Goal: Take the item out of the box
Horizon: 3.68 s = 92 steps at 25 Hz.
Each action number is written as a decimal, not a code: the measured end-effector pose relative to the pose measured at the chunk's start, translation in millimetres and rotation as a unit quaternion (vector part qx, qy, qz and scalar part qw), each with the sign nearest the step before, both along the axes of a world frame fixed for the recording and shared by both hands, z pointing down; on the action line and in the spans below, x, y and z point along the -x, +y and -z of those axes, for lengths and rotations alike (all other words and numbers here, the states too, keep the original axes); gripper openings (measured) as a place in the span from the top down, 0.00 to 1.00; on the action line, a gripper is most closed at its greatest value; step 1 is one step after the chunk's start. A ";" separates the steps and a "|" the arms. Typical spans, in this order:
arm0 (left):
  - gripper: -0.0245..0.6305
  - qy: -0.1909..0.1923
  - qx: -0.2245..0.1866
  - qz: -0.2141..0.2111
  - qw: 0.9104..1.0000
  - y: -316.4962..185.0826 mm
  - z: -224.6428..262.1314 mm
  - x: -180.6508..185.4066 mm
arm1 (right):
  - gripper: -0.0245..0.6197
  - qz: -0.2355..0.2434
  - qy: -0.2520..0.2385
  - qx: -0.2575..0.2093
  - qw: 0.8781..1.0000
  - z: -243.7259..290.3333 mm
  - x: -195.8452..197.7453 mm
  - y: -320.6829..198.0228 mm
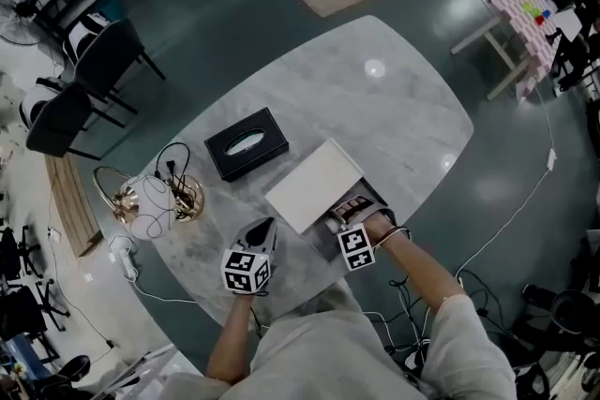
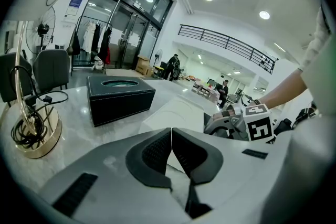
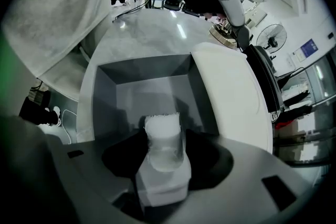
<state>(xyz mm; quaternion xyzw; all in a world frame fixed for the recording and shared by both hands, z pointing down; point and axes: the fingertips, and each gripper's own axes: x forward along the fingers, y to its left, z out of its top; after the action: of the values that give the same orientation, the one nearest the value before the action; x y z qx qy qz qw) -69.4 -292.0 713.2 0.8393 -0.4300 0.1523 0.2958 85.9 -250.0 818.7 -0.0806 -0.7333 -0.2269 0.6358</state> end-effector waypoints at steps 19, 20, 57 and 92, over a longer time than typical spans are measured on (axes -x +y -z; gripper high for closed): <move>0.94 0.001 -0.002 -0.006 1.000 0.8 1.7 -1.2 | 0.68 0.000 0.006 -0.008 1.000 -1.2 -1.5 4.6; 0.94 0.001 -0.002 -0.006 1.000 1.5 2.1 -0.9 | 0.68 -0.001 0.006 -0.009 1.000 -1.5 -1.4 4.9; 0.94 0.005 -0.061 -0.072 0.996 14.9 46.6 -36.5 | 0.68 -0.313 -0.169 -0.066 0.932 82.4 -9.0 -7.5; 0.94 0.011 -0.115 -0.103 0.988 33.0 85.5 -47.3 | 0.69 -0.598 -0.518 -0.152 0.593 231.0 -76.0 39.7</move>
<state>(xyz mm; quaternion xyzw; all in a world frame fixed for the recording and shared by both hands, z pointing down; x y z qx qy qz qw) -22.1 -259.0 627.7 0.9092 -0.3524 0.1222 0.1850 162.0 -210.3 587.7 0.6047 -0.7777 0.0920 0.1452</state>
